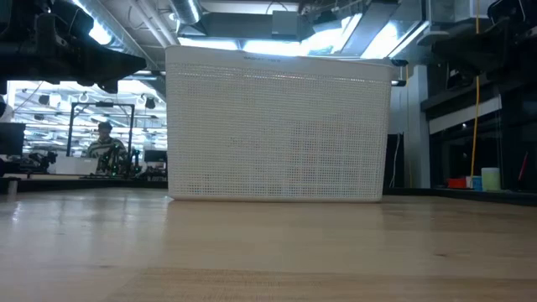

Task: Pick & place medical supplies in basket/bin
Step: Return to Home Position

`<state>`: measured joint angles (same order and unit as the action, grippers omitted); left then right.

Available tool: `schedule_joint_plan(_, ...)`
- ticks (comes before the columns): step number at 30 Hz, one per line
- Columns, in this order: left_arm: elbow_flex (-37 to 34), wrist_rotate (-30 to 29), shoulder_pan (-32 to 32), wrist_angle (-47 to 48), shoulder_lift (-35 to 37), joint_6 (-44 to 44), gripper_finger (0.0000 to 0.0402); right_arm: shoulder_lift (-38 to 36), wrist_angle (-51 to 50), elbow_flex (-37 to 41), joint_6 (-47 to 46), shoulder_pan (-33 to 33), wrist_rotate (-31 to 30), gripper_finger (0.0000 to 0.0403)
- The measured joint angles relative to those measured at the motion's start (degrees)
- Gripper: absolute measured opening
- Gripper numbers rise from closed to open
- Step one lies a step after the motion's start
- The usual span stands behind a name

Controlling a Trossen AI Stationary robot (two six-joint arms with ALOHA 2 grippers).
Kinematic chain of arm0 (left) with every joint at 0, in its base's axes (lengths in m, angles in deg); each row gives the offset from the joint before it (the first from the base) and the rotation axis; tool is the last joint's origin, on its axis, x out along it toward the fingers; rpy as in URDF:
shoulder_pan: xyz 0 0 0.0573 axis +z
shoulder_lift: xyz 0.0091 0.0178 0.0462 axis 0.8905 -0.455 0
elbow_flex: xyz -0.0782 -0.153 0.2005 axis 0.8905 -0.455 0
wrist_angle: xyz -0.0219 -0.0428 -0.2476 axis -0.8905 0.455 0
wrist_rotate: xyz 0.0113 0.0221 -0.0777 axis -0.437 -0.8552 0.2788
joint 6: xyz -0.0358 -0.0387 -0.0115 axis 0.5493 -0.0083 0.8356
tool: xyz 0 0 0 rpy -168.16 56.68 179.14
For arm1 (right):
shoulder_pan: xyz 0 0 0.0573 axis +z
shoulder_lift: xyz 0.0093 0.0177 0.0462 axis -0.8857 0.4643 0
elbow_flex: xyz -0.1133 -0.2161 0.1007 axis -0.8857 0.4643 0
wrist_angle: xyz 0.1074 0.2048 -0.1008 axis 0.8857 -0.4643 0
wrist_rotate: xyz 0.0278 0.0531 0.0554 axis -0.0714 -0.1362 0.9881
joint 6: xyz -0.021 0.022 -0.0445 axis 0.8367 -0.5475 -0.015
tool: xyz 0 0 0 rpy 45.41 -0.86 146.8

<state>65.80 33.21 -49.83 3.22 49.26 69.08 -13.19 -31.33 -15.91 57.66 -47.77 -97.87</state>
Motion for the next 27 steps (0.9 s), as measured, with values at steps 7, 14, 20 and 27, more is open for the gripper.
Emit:
schedule_joint_plan(7, 0.0, 0.0, 0.0, 0.0, 0.0, 0.0, 0.0006, -3.3, -1.3, 0.6, 4.4, 1.5, 2.0, 0.0008)
schedule_joint_plan(14, 0.0, 0.0, 0.0, 0.0, 0.0, 0.0, 0.0011, -9.2, -9.7, 0.6, 4.6, 0.5, 3.2, 0.0008)
schedule_joint_plan(20, 0.0, 0.0, 0.0, 0.0, 0.0, 0.0, 0.0008, -9.2, -13.6, 0.6, 5.3, -2.9, 13.2, 0.0008)
schedule_joint_plan(27, 0.0, 0.0, 0.0, 0.0, 0.0, 0.0, 0.0008, -9.2, -13.6, 0.6, 2.9, -4.0, 15.1, 0.0008)
